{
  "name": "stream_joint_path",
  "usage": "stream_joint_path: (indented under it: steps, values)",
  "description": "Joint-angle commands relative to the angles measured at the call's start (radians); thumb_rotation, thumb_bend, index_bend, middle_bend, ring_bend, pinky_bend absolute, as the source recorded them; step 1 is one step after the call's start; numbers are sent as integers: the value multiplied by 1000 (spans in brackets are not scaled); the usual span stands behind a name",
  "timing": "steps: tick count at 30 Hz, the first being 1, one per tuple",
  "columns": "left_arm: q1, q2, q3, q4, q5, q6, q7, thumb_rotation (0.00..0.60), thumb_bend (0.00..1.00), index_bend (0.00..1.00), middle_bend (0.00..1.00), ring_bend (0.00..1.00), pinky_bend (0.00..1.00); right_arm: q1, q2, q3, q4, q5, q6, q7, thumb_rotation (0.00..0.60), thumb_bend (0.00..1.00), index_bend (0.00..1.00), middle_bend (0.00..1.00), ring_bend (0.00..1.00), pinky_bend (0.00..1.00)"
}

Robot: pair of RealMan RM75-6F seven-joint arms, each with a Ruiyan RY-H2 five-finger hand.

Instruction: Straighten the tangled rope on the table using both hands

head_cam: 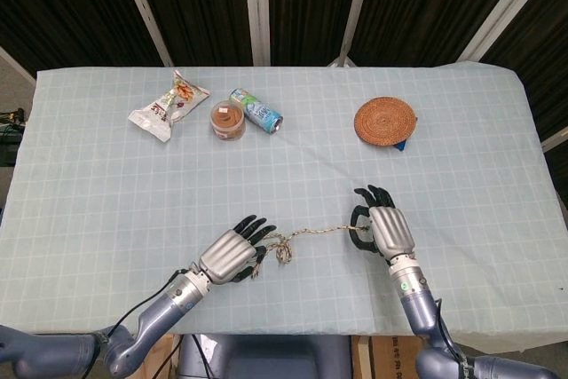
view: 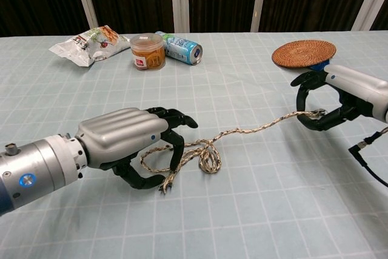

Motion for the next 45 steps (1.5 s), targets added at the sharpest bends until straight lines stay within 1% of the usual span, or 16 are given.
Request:
stream_joint_path:
  steps: [1, 13, 19, 26, 32, 36, 40, 45]
  values:
    - [-1, -6, 1, 5, -1, 0, -1, 600, 443, 503, 69, 0, 0, 0, 1, 1, 0, 1, 1, 1, 600, 472, 653, 180, 0, 0]
    - [-10, -47, 6, 36, -20, -17, 17, 600, 447, 507, 71, 0, 0, -2, 11, 6, -3, 4, 3, 5, 600, 473, 653, 180, 0, 0]
    - [-8, -61, 9, 42, -22, -7, 30, 600, 487, 588, 111, 0, 0, -3, 18, 8, -8, 4, 4, 5, 600, 472, 654, 180, 0, 0]
    - [-2, -41, 10, 32, -18, 11, 33, 600, 491, 617, 126, 0, 0, -7, 27, 11, -15, 6, 9, 10, 600, 472, 653, 180, 0, 0]
    - [6, 11, 1, -2, -8, 40, 22, 600, 491, 620, 129, 0, 0, -10, 46, 18, -25, 7, 15, 14, 600, 472, 653, 180, 0, 0]
    - [8, 57, -14, -37, 0, 61, 7, 600, 491, 623, 129, 0, 0, -12, 63, 29, -34, 9, 21, 19, 600, 472, 653, 180, 0, 0]
    - [14, 123, -32, -86, 14, 92, -16, 600, 491, 626, 129, 0, 0, -16, 85, 39, -40, 15, 28, 27, 600, 473, 654, 180, 0, 0]
    - [37, 224, -38, -135, 39, 141, -56, 600, 491, 629, 129, 0, 0, -27, 117, 50, -40, 23, 34, 45, 600, 472, 653, 180, 0, 0]
